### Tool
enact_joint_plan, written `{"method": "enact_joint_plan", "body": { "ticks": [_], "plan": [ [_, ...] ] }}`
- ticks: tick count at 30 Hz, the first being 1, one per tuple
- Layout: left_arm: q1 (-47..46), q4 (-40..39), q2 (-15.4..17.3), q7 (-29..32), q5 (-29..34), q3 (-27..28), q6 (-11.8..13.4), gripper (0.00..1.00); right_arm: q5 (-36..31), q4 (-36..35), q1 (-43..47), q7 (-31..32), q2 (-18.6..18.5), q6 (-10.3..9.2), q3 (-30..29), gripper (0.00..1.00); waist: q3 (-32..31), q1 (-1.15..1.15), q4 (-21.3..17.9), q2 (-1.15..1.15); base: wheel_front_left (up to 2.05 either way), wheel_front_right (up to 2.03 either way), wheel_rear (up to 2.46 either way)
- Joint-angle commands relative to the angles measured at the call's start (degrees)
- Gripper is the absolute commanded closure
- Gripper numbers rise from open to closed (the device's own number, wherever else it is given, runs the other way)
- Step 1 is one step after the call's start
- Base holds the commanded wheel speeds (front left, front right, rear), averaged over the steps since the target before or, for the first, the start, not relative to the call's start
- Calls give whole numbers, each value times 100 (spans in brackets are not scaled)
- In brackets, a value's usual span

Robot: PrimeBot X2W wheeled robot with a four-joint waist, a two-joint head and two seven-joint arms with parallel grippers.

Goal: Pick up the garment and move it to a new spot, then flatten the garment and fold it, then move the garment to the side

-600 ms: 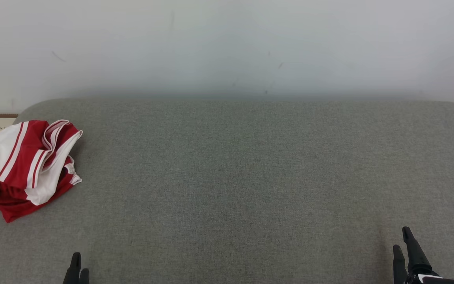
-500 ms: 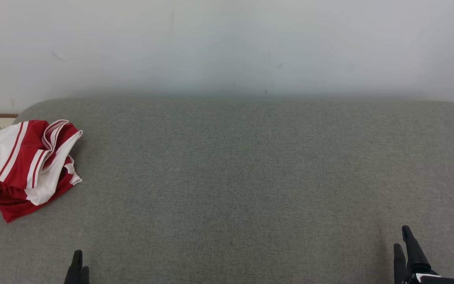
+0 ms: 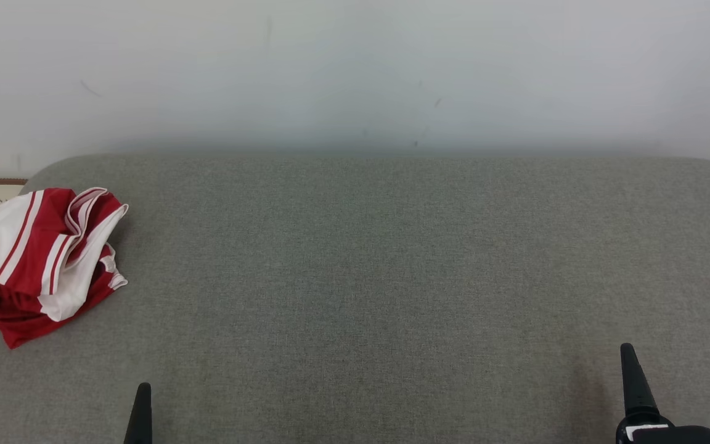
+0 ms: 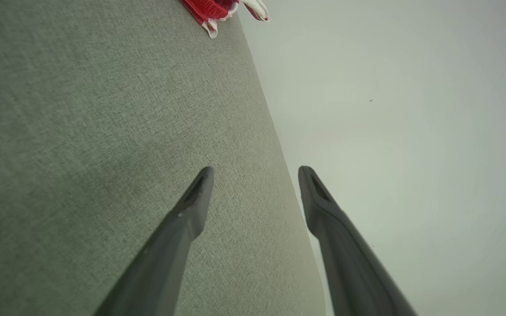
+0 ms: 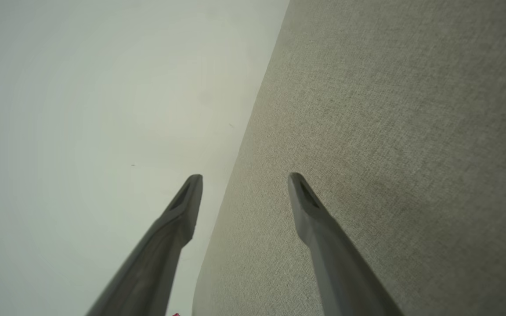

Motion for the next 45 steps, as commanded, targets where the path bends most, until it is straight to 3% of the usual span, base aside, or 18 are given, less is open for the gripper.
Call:
{"method": "enact_joint_plan", "body": {
  "ticks": [1,18,45],
  "plan": [
    [-27,-163,34,-82,370,-51,49,0,-366,-140,-28,-76,-28,1,66,0,-5,0,0,0,0,0,0],
    [69,-345,155,-451,2583,-345,440,0,-2602,-406,46,-408,-30,2,396,0,-51,0,-2,0,0,0,0],
    [139,-548,311,-910,4476,-641,912,0,-4836,-754,163,-594,-33,2,698,0,-84,0,23,0,0,0,0]
  ]
}}
